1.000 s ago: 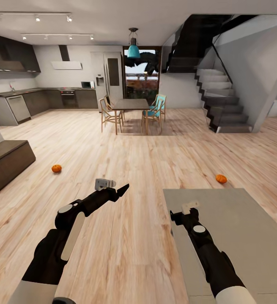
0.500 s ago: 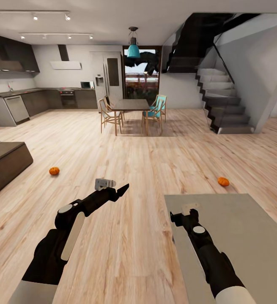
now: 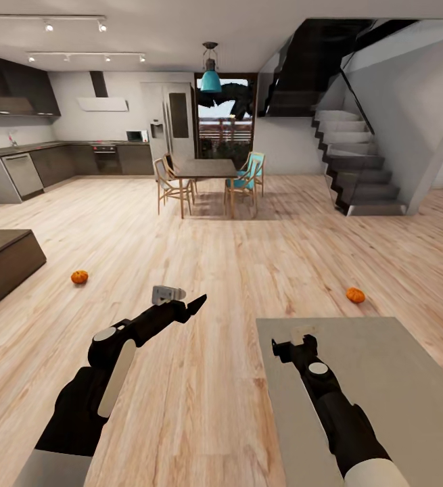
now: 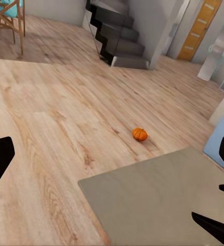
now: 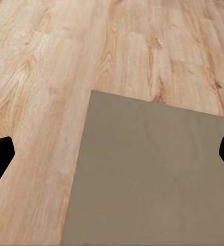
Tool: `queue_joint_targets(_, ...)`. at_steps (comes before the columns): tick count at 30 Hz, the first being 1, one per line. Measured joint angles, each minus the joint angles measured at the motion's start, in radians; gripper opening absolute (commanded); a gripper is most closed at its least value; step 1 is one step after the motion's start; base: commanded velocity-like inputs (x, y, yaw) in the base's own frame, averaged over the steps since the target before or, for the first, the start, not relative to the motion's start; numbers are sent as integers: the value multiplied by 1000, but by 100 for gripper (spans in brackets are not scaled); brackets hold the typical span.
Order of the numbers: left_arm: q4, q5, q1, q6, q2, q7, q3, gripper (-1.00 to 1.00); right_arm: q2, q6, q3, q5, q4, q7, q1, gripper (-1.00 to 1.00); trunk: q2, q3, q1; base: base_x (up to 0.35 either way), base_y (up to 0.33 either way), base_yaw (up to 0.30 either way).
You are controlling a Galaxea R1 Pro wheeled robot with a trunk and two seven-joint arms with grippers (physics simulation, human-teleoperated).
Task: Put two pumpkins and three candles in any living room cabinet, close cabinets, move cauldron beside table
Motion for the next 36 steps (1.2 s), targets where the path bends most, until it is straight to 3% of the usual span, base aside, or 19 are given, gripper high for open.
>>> queue_joint_targets(26,0,0,0,0,0,0,3,100,0,0,0,0,0,0,0,100,0,0,0,128,1,0)
queue_joint_targets(36,-1,0,0,3,0,1,4,100,-1,0,3,1,21,0,0,100,0,0,0,296,1,0)
